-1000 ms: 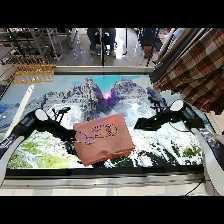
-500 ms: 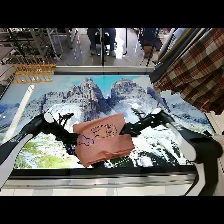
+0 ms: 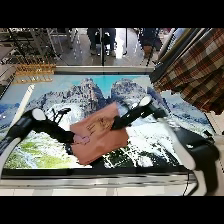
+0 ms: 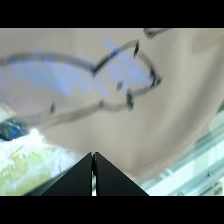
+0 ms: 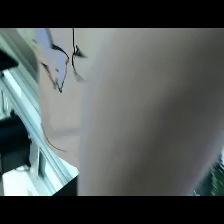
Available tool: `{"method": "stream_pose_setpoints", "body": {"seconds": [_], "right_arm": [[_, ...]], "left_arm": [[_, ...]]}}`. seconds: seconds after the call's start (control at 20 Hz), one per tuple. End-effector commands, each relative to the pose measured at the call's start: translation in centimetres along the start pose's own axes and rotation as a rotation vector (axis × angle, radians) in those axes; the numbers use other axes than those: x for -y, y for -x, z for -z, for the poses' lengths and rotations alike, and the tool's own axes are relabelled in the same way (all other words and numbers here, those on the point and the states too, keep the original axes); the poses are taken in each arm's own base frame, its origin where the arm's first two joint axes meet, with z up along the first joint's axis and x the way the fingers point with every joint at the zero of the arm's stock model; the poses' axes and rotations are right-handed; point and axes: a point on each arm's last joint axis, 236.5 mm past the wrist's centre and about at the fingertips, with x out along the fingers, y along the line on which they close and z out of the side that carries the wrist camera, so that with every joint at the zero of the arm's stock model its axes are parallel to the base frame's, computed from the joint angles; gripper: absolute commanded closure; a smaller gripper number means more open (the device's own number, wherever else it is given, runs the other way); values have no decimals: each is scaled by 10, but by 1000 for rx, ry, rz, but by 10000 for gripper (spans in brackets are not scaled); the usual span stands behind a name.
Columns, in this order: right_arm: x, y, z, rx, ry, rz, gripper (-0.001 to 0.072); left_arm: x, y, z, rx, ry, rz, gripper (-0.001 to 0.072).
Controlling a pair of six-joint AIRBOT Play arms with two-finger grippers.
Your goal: Fold the clothes and pants, and hang the long-sleeved shirts on hangers.
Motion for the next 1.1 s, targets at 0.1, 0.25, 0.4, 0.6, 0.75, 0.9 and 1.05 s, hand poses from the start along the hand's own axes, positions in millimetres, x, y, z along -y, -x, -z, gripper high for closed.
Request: {"method": "stream_pose_setpoints", "body": {"seconds": [0.1, 0.25, 0.4, 0.6, 0.75, 0.9, 1.05], "right_arm": [[-15, 229, -8, 514, -96, 217, 694], [18, 374, 53, 825, -232, 365, 694], [75, 493, 156, 1100, -461, 552, 695], [151, 521, 330, 1217, -935, 603, 695], [199, 436, 431, 1115, -1383, 427, 695], [220, 358, 512, 923, -1743, 427, 694], [233, 337, 538, 843, -1795, 492, 66]], "left_arm": [[46, 77, 37, 95, -137, -30, 696], [57, 95, 44, 146, -171, -44, 696], [60, 100, 45, 162, -178, -48, 697], [59, 99, 45, 162, -177, -49, 697], [58, 100, 38, 190, -177, -56, 697], [58, 100, 38, 190, -177, -56, 696], [58, 100, 38, 190, -178, -56, 696]]}}
